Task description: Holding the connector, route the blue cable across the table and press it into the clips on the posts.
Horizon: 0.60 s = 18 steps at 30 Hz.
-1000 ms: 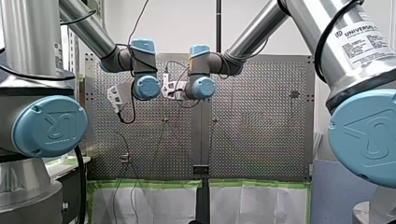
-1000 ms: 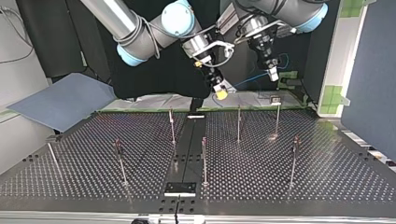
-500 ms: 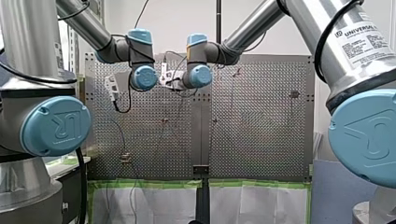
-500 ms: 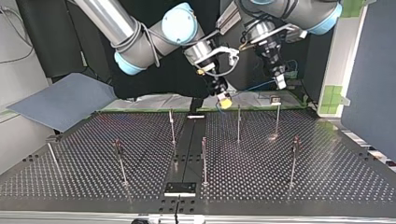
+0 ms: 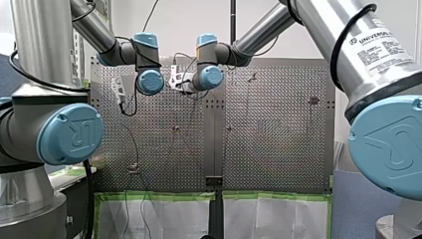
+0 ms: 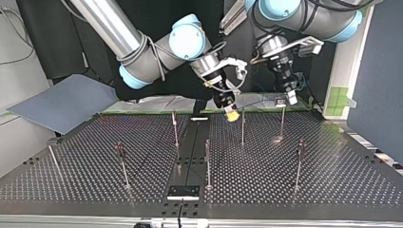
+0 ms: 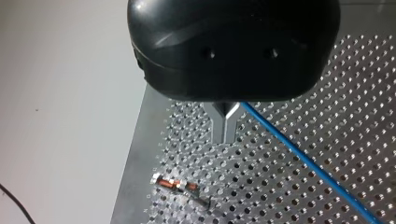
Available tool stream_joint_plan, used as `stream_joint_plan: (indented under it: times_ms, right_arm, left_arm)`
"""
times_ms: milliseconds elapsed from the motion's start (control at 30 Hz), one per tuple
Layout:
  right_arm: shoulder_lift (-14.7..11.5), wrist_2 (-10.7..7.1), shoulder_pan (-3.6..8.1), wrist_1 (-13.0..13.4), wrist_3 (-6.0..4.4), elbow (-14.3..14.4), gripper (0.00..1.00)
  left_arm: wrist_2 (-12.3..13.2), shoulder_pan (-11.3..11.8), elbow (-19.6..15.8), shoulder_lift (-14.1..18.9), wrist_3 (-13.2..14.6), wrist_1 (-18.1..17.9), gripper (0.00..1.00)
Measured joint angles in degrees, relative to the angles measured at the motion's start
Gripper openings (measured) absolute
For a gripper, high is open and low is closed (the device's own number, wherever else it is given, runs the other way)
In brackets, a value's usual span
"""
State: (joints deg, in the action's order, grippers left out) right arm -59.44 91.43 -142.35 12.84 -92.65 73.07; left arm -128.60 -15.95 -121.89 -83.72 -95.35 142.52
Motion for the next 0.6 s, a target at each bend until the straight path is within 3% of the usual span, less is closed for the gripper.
stream_joint_plan:
  times_ms: [267,600]
  right_arm:
    - [1.16,-0.09,0.05,-1.48,0.0,-3.91,0.0]
    - [1.53,-0.29,0.17,-3.1,0.0,-9.03,0.0]
  left_arm:
    - [3.73,3.72,0.17,-0.79,1.48,-0.91,0.0]
    - [8.93,7.69,2.75,-4.27,1.35,-1.25,0.0]
